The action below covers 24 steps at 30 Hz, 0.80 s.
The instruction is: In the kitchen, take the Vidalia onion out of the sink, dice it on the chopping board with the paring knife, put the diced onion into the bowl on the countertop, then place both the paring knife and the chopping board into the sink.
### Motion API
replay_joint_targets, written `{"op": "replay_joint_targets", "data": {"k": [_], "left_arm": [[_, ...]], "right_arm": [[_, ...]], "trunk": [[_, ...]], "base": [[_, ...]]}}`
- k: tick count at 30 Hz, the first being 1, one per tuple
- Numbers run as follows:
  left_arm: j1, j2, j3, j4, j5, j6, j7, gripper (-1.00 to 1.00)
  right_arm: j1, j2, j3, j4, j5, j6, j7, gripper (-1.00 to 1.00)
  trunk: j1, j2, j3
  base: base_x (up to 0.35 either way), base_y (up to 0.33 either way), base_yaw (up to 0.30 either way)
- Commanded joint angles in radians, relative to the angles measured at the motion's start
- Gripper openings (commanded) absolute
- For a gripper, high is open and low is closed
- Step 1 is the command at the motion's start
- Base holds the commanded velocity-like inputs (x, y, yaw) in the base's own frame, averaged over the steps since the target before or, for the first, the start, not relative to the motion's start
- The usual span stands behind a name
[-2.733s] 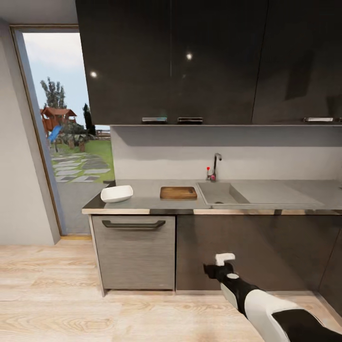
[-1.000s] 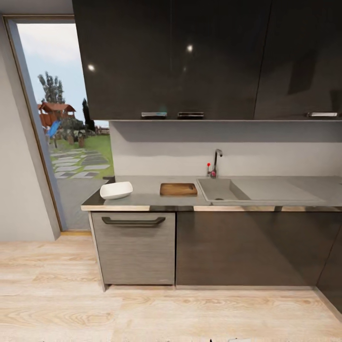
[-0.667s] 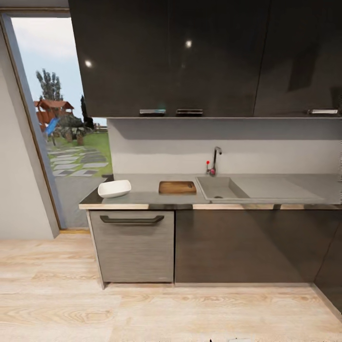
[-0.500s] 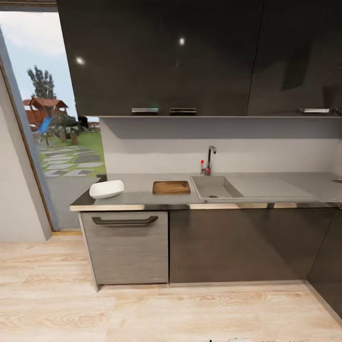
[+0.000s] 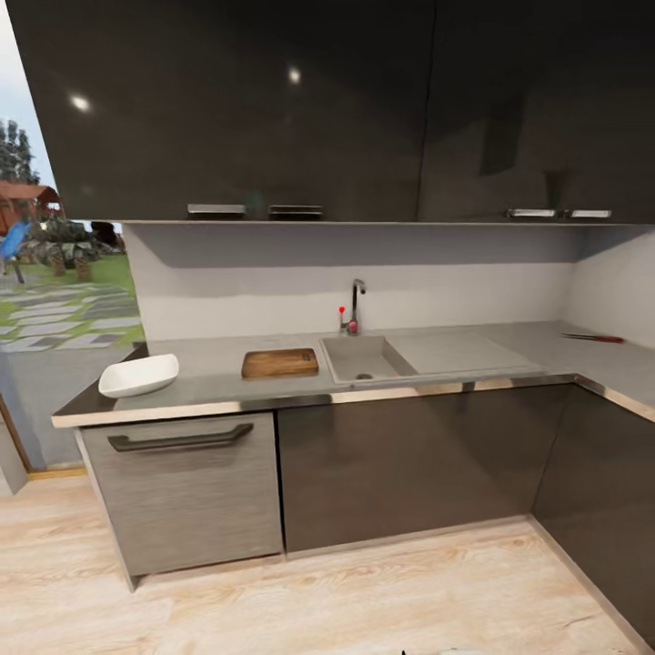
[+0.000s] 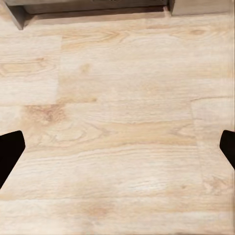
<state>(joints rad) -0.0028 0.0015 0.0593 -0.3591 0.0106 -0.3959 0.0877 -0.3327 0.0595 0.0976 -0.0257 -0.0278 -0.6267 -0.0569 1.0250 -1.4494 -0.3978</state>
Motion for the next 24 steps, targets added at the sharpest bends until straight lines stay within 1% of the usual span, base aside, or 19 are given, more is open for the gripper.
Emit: {"op": "replay_joint_targets", "data": {"k": [1,24], "left_arm": [[0.0,0.0,0.001,0.0,0.001,-0.003,0.001,1.0],[0.0,0.002,0.002,-0.001,0.002,-0.003,0.001,1.0]], "right_arm": [[-0.001,0.0,0.008,0.001,-0.003,-0.002,-0.006,1.0],[-0.001,0.0,0.008,0.001,-0.003,-0.002,-0.006,1.0]], "trunk": [[0.0,-0.001,-0.001],[0.0,-0.001,-0.001]], "base": [[0.004,-0.004,-0.281],[0.0,0.0,-0.281]]}}
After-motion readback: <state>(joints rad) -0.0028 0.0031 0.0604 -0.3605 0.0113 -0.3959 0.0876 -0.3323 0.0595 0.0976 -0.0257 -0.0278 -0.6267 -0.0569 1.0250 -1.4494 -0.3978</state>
